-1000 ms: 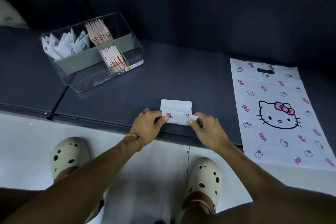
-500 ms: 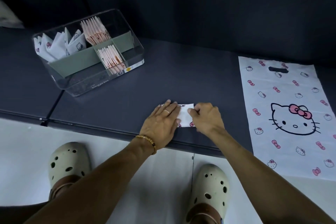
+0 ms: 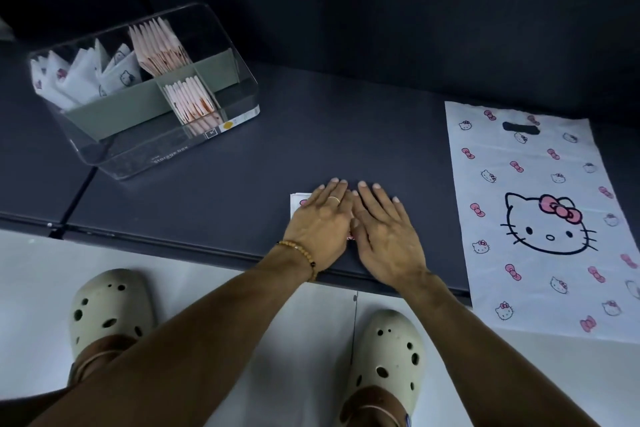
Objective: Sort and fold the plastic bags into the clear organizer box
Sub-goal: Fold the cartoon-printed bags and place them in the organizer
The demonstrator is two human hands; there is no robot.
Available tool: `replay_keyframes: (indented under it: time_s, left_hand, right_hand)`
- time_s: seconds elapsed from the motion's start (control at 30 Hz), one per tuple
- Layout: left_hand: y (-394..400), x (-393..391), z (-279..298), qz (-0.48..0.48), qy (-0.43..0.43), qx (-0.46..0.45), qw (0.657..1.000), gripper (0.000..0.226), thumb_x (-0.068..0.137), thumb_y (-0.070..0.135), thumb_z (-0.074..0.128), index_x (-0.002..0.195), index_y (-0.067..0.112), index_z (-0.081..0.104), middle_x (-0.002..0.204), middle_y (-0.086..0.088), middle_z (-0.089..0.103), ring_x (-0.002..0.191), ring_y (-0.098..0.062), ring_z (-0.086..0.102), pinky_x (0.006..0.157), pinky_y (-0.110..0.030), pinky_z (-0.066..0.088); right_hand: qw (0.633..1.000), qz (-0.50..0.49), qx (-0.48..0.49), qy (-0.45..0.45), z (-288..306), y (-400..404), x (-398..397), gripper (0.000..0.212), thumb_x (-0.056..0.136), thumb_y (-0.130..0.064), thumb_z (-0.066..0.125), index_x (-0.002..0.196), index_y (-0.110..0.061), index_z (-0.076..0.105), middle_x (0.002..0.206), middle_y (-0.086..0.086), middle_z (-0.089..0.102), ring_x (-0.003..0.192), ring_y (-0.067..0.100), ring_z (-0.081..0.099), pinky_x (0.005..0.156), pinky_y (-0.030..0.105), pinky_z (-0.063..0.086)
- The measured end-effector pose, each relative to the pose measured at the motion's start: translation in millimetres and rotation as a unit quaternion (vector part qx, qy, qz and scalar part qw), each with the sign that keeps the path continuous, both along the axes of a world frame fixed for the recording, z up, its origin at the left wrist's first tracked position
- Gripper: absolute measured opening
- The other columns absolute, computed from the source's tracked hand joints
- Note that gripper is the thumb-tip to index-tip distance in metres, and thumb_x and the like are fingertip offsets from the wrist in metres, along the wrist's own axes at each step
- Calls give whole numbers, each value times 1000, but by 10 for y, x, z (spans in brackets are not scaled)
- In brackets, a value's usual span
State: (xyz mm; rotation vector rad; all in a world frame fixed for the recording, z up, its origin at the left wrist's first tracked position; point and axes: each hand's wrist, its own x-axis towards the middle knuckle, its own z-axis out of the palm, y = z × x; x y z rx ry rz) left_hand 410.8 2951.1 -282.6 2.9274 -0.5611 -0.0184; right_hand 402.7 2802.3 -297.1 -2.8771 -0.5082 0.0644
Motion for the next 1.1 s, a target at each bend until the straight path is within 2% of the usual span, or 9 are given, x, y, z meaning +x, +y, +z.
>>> replay_keyframes:
  time_s: [0.1,0.3,0.5,0.6,0.73,0.8,0.9,0.97,1.1]
  left_hand:
    - [-113,-25,-128,14,6,-24,1000,52,100,20,27,148,2,19,156,-13,19,146,-22,11,117,-30,-4]
    - [214,34,-143,-76,0,-32,997,48,101,23,33,146,6,29,155,-6,24,144,-17,20,117,-26,4]
    - [585,-39,-164,-44,32,-26,998,53,102,33,24,151,17,12,159,6,7,145,-8,3,112,-19,-12]
    - [789,-111,-166,-17,38,-25,999,54,101,38,22,151,21,9,159,9,4,145,-6,-1,113,-22,-13]
    - [975,-181,-96,12,74,-22,997,56,100,44,21,151,24,9,159,9,6,146,-8,-1,117,-27,-6]
    - [905,-147,-7,59,79,-66,993,55,100,44,25,150,22,20,157,5,21,144,-13,15,117,-30,7]
    - [616,-46,127,105,50,-106,988,51,97,43,37,142,20,36,142,-1,42,125,-21,39,104,-36,31]
    - [448,29,167,102,55,-77,990,48,93,41,48,136,21,43,132,-3,48,120,-23,41,100,-37,36]
    - [352,204,193,120,139,-46,982,38,87,37,60,120,18,51,122,-7,53,115,-26,44,98,-38,39]
  right_hand:
    - [1000,8,-26,5,-26,-88,1,60,97,-38,12,149,-17,31,158,-1,24,147,18,15,119,36,5]
    - [999,7,-37,2,-7,-106,-29,54,100,-33,20,147,-12,36,156,4,30,146,24,22,118,42,14]
    - [998,10,-56,18,4,-95,-30,50,103,-29,28,151,-16,24,160,0,16,149,21,7,119,40,4]
    - [998,12,-56,27,9,-81,-26,51,104,-31,26,152,-18,20,161,-1,12,149,19,3,119,39,1]
    - [997,10,-69,30,0,-90,-27,52,103,-33,21,153,-19,15,162,-3,6,149,17,-3,119,36,-3]
    - [997,6,-66,31,10,-84,-30,52,103,-33,21,153,-20,15,161,-3,6,149,17,-3,119,36,-3]
    - [997,3,-67,38,25,-69,-33,52,104,-33,22,153,-20,15,162,-4,5,149,16,-4,119,36,-4]
    - [997,2,-69,38,20,-73,-33,52,104,-33,21,154,-21,14,162,-4,4,149,16,-5,118,35,-5]
    - [997,5,-65,39,10,-91,-34,52,104,-33,20,154,-22,11,162,-4,3,148,15,-6,118,35,-6]
